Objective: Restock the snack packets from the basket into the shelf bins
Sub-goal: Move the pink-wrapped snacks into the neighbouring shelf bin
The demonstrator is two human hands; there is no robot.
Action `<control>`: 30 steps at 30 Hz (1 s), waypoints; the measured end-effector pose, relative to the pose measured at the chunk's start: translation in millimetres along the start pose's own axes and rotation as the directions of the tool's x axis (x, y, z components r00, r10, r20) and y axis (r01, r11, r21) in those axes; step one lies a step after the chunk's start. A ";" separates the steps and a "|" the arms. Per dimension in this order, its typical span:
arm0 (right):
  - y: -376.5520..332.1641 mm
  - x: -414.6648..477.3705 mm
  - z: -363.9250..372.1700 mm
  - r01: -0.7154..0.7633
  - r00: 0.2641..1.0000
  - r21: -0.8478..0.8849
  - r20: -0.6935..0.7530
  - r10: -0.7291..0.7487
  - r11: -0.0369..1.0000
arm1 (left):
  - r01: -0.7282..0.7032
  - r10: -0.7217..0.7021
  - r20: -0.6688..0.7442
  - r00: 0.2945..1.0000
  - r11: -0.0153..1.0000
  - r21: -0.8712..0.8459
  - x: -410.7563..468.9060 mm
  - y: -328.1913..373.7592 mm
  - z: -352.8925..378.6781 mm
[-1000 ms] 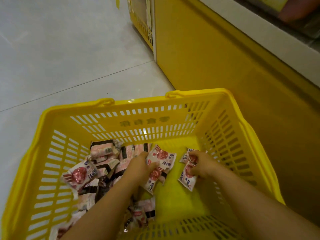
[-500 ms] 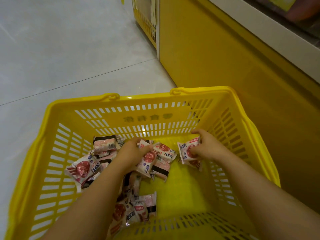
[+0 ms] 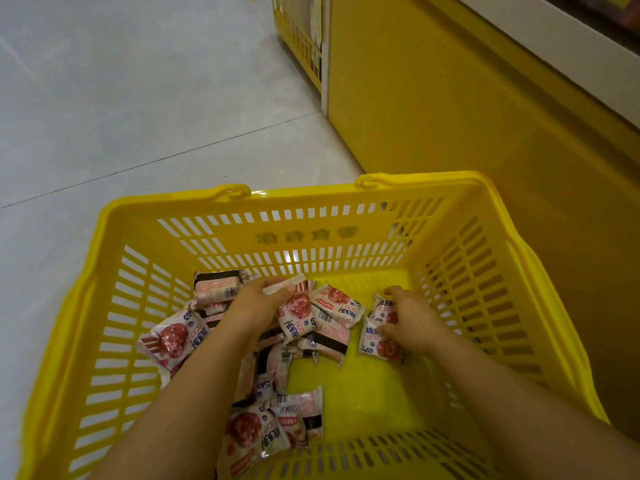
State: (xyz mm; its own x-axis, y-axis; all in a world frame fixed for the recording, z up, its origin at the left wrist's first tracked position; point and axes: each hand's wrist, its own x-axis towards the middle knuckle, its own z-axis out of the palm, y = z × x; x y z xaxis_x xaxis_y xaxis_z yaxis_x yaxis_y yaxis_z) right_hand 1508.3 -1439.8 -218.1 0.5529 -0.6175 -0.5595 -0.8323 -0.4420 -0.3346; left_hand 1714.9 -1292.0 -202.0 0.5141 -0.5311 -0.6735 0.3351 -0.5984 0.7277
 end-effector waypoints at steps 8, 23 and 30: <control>-1.3 -2.4 9.0 0.014 0.997 -0.299 0.073 0.008 0.954 | 0.004 -0.005 -0.005 1.000 1.000 -0.019 -3.3 1.3 -1.6; -29.6 -6.6 -64.6 0.048 0.985 0.072 0.164 -0.059 0.996 | -0.113 0.113 0.011 0.994 0.973 0.199 -11.8 10.8 10.0; -21.4 -4.4 -40.4 -0.011 0.977 0.389 0.199 -0.072 0.921 | -0.219 0.248 0.068 0.966 0.654 0.724 -12.9 1.2 22.6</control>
State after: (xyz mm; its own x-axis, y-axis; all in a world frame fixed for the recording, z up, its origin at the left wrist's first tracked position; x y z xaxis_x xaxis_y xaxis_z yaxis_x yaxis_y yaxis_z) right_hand 1525.3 -1453.9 -177.8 0.5923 -0.4417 -0.6738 -0.7888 -0.1473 -0.5968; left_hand 1690.8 -1299.4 -195.4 0.5264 -0.7024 -0.4791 -0.4650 -0.7096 0.5294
